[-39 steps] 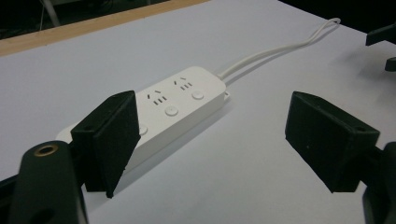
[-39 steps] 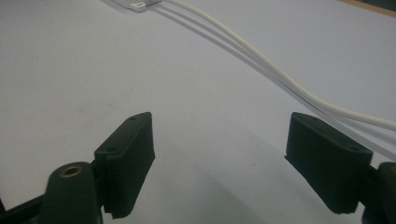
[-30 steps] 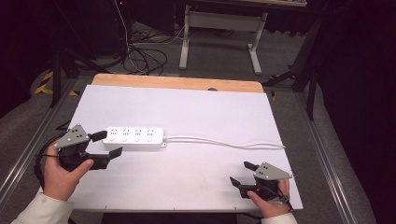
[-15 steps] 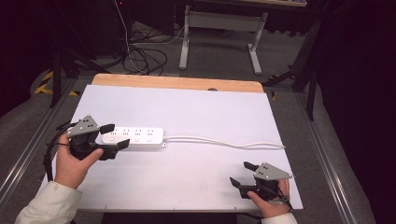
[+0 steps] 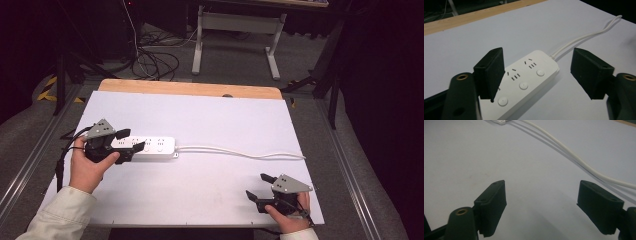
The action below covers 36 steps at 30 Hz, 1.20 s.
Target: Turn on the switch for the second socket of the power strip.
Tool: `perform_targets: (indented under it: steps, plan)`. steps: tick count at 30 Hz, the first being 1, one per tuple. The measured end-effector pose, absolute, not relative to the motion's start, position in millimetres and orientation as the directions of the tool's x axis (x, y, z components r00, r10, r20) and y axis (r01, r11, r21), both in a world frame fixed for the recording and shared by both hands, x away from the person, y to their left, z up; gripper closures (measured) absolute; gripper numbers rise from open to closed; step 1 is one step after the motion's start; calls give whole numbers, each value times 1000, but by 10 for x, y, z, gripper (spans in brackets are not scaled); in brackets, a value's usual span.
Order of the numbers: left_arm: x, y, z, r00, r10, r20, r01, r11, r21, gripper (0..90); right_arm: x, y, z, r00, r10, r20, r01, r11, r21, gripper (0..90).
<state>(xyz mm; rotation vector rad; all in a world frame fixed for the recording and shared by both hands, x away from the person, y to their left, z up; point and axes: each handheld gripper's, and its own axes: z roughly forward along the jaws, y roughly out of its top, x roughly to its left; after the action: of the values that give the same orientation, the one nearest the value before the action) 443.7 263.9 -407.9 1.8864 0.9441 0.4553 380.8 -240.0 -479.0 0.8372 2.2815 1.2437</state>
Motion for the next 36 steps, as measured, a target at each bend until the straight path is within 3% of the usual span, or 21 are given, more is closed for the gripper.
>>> perform_targets:
  steps: [14,36]
  plan:
    - [4588,2612,-4214,651,757,-52,444,-326,835,875,3808,-2396,-4796,-742,667,-65,310,429,848,233]
    - [4793,2505,-4444,643,761,-86,542,-373,753,897,3808,-2396,-4802,-749,660,-61,311,431,847,236]
